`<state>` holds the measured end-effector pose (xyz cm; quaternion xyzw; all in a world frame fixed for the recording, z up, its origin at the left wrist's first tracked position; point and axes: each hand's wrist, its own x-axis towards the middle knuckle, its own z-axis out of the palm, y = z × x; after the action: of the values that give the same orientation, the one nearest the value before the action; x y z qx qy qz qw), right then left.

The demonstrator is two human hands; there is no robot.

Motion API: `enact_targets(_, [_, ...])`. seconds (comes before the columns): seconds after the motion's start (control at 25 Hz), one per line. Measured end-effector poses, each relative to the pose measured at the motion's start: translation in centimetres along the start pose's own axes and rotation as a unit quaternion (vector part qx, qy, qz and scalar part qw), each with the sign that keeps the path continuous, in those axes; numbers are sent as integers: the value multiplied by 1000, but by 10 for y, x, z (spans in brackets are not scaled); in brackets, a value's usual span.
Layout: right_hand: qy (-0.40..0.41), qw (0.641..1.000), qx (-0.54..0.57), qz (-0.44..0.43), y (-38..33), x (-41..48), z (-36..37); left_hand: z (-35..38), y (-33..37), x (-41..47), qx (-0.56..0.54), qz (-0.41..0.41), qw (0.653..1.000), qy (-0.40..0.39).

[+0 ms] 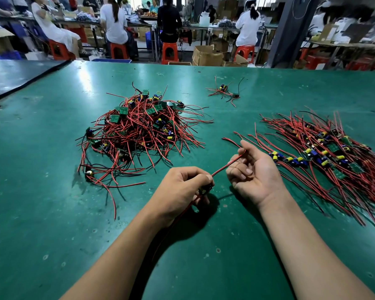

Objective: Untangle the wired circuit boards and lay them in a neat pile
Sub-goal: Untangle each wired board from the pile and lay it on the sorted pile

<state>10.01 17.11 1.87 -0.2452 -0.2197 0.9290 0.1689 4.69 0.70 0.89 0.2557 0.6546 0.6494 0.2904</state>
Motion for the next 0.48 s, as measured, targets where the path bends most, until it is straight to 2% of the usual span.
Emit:
enact_targets(0.32, [-8,1000,-6,3,5,3,-2,-4,-2,1,-22,-1,1000,19])
enact_targets(0.4, [2,995,-89,-43,11,4,0,-4,-2,2,-41,-6,998,38])
enact_targets(0.48, [11,968,-227,-111,21,4,1,-4,-3,3,-58,-13,997,56])
